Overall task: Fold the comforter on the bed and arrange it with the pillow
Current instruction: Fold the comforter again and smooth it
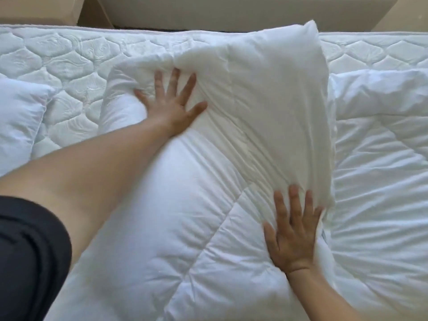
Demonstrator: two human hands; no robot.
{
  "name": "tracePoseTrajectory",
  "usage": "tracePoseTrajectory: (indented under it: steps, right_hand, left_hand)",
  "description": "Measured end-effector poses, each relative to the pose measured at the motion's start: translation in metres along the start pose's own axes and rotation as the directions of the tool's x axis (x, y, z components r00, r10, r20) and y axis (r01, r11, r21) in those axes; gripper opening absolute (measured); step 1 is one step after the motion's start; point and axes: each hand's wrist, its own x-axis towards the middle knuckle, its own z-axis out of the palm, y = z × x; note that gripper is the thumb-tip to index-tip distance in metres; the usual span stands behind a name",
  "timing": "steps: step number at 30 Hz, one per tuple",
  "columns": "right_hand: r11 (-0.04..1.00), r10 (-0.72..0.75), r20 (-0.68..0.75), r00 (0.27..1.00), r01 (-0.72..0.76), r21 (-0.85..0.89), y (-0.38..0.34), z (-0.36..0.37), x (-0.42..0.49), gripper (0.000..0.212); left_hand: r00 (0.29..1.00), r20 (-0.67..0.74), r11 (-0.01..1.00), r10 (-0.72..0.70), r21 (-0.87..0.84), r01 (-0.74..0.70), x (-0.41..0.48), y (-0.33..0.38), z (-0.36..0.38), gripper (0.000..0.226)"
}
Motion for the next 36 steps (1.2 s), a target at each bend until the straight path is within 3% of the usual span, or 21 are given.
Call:
tracePoseTrajectory:
  steps: [5,10,12,14,16,18,19,22,29,33,36]
  right_hand:
    - [0.999,-0.026,-0.072,0.997,0.029,0.043,0.012,0.029,0.014,0.065]
    - [0.996,0.003,-0.049,0.999,0.002,0.091,0.012,0.029,0.016,0.068]
    - [0.993,0.029,-0.005,1.000,-0.028,0.117,0.012,0.027,0.017,0.068]
    - [0.993,0.041,0.048,0.998,-0.046,0.109,0.011,0.025,0.020,0.069]
    - [0.993,0.052,0.077,0.996,-0.060,0.099,0.011,0.021,0.021,0.069]
    - [0.993,0.056,0.066,0.996,-0.063,0.097,0.011,0.021,0.020,0.069]
    - [0.993,0.060,0.051,0.997,-0.065,0.099,0.011,0.023,0.018,0.069]
    - [0.992,0.065,-0.008,0.998,-0.063,0.106,0.014,0.027,0.018,0.068]
    - [0.991,0.060,-0.049,0.997,-0.053,0.123,0.016,0.036,0.026,0.073]
    - [0.994,0.025,-0.004,1.000,-0.025,0.103,0.015,0.032,0.022,0.079]
    - [0.993,0.052,0.042,0.998,-0.056,0.101,0.013,0.026,0.025,0.080]
  left_hand:
    - [0.986,-0.165,0.999,0.001,-0.039,-0.008,0.025,0.006,0.043,0.076]
    - [0.988,-0.152,0.999,-0.028,-0.026,0.024,0.016,0.015,0.018,0.077]
    - [0.980,-0.180,0.990,-0.080,-0.126,0.058,0.001,0.031,-0.001,0.076]
    - [0.964,-0.262,0.959,-0.035,-0.280,-0.041,-0.017,0.064,-0.020,0.077]
    - [0.914,-0.349,0.941,0.204,-0.186,-0.282,-0.027,0.117,-0.029,0.075]
    - [0.868,-0.293,0.907,0.401,-0.007,-0.422,-0.020,0.168,-0.026,0.074]
    - [0.877,-0.225,0.902,0.424,0.018,-0.431,-0.009,0.185,-0.021,0.075]
    - [0.931,-0.080,0.932,0.357,-0.039,-0.361,0.027,0.199,0.011,0.077]
    - [0.951,-0.031,0.945,0.308,-0.101,-0.310,0.041,0.203,0.029,0.075]
    - [0.953,0.010,0.949,0.301,-0.102,-0.299,-0.022,0.181,-0.005,0.074]
    - [0.977,0.041,0.978,0.210,-0.013,-0.210,-0.118,0.105,0.001,0.074]
